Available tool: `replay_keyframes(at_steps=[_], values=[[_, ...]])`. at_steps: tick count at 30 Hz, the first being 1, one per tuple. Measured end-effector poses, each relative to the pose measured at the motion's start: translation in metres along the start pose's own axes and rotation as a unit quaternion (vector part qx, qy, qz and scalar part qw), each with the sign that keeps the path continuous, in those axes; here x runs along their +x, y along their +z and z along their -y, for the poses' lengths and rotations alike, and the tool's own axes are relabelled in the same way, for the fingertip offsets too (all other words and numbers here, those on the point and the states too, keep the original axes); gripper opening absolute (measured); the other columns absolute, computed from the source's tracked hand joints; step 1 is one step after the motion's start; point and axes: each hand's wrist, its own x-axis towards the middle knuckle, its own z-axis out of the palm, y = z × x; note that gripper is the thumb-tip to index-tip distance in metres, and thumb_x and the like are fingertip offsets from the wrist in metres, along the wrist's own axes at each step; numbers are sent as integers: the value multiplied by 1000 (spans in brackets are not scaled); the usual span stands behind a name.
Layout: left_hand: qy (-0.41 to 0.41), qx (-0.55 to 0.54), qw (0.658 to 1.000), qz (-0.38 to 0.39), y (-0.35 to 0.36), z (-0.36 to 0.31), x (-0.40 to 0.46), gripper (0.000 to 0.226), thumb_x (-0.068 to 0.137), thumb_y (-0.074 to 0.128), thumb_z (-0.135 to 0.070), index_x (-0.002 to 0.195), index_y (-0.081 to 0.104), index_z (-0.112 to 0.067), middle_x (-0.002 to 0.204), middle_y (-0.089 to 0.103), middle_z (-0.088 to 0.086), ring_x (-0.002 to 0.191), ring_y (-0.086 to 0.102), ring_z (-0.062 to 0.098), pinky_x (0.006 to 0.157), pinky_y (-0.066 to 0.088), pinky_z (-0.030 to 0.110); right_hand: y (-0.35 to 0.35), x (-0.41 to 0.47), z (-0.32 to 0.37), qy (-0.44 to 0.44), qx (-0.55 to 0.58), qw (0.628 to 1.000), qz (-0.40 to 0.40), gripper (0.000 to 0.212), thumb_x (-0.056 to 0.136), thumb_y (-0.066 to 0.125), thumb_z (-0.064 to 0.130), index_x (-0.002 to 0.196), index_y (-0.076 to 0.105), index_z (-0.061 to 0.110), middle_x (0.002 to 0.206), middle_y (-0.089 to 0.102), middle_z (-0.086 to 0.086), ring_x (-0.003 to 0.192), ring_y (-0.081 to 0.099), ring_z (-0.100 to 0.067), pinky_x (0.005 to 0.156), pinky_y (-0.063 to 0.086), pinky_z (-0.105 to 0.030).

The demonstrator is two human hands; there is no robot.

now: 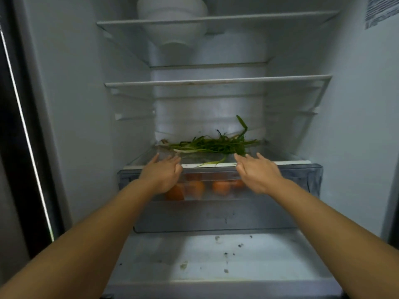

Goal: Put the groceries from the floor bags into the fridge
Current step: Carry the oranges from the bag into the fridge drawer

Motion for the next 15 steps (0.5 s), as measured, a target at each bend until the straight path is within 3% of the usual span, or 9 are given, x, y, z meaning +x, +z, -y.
replay_keyframes(at_steps=[2,4,7,11,13,15], values=[[3,-13,1000,-25,5,2,5,49,102,14,-28,145,34,-17,153,34,3,141,29,16,118,13,34,4,6,-2,-3,4,1000,-20,49,101,17,29,145,33,18,150,39,-5,138,35,-20,117,18,-35],[-13,-17,997,-72,9,3,7,44,101,20,-28,129,52,-19,138,52,6,124,48,25,103,35,35,7,9,-3,3,-12,999,-53,44,100,22,27,130,52,18,137,53,-6,125,49,-24,108,33,-36],[-14,-6,995,-103,15,5,10,38,99,23,-29,110,58,-19,121,61,7,105,56,27,86,45,35,11,10,-2,2,-32,997,-74,38,99,26,26,116,59,16,126,59,-6,111,56,-28,90,46,-38],[-3,-35,994,-103,13,6,13,38,100,23,-28,117,55,-16,127,56,9,112,52,27,91,41,35,8,13,-2,-1,-16,997,-71,41,100,23,25,122,56,13,131,55,-8,116,53,-26,98,41,-36],[-3,-38,995,-94,12,3,8,44,102,21,-30,137,41,-13,145,43,11,132,39,26,108,28,36,6,9,0,-4,-12,998,-58,43,102,21,26,132,48,12,141,46,-9,130,42,-24,112,25,-36],[-19,-38,996,-77,13,-3,-2,51,103,19,-34,149,22,-13,157,22,8,145,17,23,117,12,37,5,-2,4,6,9,999,-31,49,103,19,32,146,28,11,156,24,-8,145,18,-20,118,6,-39]])
